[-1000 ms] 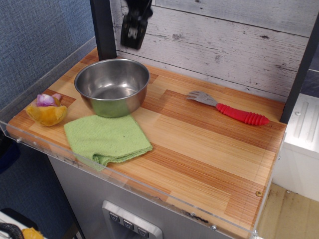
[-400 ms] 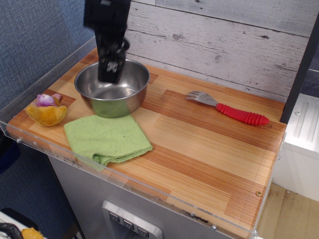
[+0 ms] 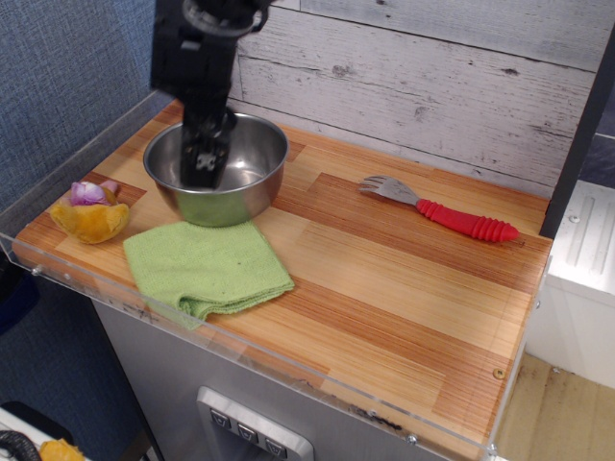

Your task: Move the bowl to the front right table corner

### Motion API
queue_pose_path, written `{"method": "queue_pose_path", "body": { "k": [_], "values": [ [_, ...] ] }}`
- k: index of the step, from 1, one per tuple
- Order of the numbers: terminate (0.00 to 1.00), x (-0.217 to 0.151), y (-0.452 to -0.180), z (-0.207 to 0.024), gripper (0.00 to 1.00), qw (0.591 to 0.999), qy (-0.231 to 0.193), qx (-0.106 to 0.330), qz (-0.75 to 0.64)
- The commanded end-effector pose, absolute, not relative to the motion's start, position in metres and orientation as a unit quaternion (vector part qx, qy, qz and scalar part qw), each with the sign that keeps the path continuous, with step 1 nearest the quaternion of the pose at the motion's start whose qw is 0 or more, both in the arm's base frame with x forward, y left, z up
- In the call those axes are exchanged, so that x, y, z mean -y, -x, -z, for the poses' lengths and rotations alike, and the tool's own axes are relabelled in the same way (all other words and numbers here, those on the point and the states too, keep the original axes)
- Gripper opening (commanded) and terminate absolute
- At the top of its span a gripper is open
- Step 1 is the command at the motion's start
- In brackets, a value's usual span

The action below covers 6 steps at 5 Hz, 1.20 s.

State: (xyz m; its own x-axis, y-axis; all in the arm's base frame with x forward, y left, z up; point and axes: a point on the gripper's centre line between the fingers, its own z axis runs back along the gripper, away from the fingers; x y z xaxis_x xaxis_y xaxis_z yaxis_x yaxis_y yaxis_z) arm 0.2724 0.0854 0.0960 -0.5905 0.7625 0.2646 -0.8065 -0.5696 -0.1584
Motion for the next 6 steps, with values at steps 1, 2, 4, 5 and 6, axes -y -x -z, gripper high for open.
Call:
{"method": "queue_pose_path", "body": {
  "k": [1,2,4,5,6],
  "values": [
    [0.0,-0.099,-0.285,-0.091,1.0,0.443,-0.082,0.141,-0.882],
    [0.0,-0.107,-0.287,-0.082,1.0,0.437,-0.077,0.13,-0.887],
    [0.0,-0.115,-0.286,-0.056,1.0,0.449,-0.081,0.111,-0.883],
    [0.0,-0.111,-0.286,-0.048,1.0,0.458,-0.08,0.097,-0.88],
    [0.0,-0.11,-0.283,-0.04,1.0,0.463,-0.069,0.072,-0.881]
  ]
}}
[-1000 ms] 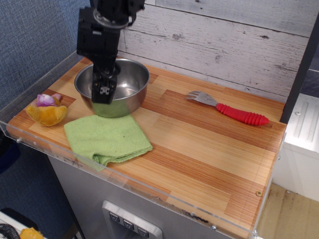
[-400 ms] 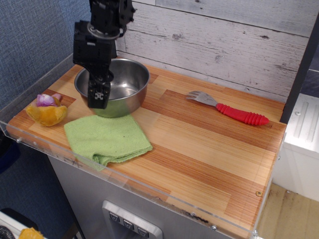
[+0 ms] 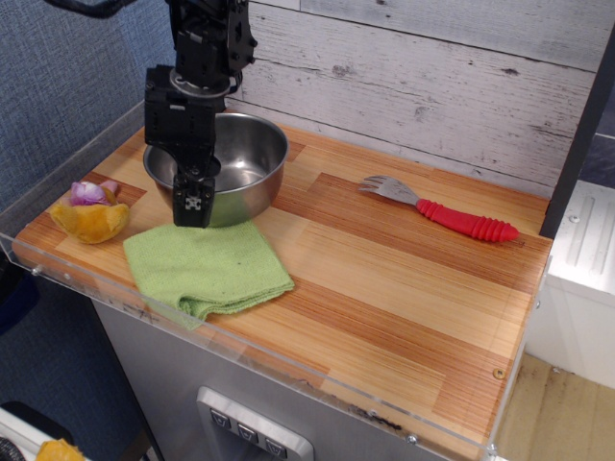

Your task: Move the bowl to the front right table corner

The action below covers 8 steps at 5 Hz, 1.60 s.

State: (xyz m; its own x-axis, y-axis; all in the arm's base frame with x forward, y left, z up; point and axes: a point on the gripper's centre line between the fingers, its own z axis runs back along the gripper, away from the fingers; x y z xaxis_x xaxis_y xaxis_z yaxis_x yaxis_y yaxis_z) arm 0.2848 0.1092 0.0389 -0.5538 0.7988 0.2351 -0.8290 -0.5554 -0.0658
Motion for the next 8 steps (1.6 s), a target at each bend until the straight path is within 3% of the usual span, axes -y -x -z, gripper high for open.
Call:
{"method": "queue_pose_path", "body": {
  "k": [1,6,8],
  "values": [
    [0.0,-0.111,-0.28,-0.038,0.0,0.466,-0.069,0.073,-0.879],
    [0.0,-0.114,-0.285,-0.074,0.0,0.501,-0.034,0.127,-0.855],
    [0.0,-0.104,-0.298,-0.128,0.0,0.513,0.003,0.17,-0.841]
  ]
}}
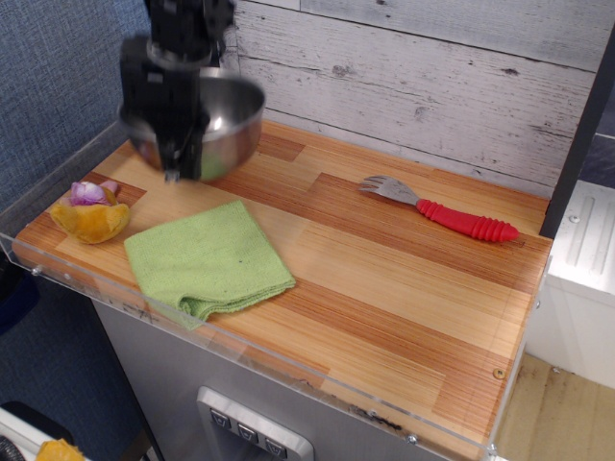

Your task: Move the bowl to the front right table corner

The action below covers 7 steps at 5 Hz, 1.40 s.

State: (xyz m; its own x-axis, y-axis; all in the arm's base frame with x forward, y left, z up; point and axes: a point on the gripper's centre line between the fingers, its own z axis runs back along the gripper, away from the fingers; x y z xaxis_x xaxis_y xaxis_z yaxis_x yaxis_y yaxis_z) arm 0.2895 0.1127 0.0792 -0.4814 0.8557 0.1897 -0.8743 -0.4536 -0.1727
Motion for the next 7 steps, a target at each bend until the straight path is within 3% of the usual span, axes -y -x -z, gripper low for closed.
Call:
{"method": "queue_pose_path", "body": {
  "k": [1,3,5,7],
  "values": [
    [0.0,-0.086,-0.295,-0.148,0.0,0.535,0.021,0.189,-0.823],
    [0.0,-0.027,-0.273,-0.164,0.0,0.61,0.046,0.2,-0.766],
    [0.0,0.023,-0.245,-0.153,0.0,0.674,0.053,0.195,-0.71],
    [0.0,0.045,-0.221,-0.123,0.0,0.711,0.052,0.193,-0.674]
  ]
}}
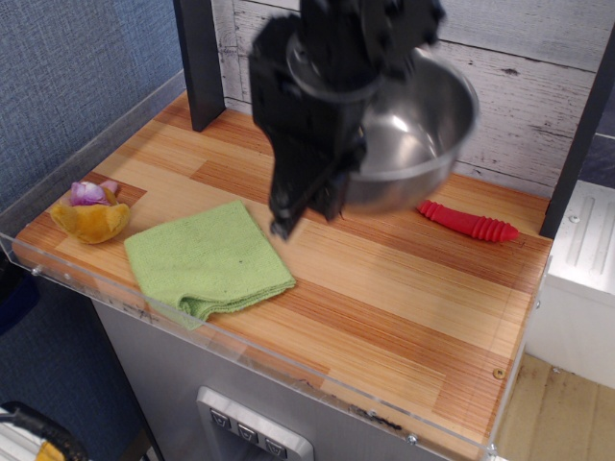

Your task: Move the bowl to the front right table corner

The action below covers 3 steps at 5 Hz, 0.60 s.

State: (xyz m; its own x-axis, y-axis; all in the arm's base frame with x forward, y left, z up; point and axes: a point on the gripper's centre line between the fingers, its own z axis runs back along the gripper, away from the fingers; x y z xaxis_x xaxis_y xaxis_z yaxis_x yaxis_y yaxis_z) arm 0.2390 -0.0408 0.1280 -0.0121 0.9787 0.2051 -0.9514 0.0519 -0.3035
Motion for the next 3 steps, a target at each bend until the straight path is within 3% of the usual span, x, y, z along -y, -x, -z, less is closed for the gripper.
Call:
{"method": "queue_pose_path", "body": {
  "k": [1,3],
  "values": [
    [0.0,0.047,-0.213,-0.103,0.0,0.72,0.047,0.19,-0.666],
    [0.0,0.053,-0.212,-0.063,0.0,0.727,0.025,0.184,-0.661]
  ]
}}
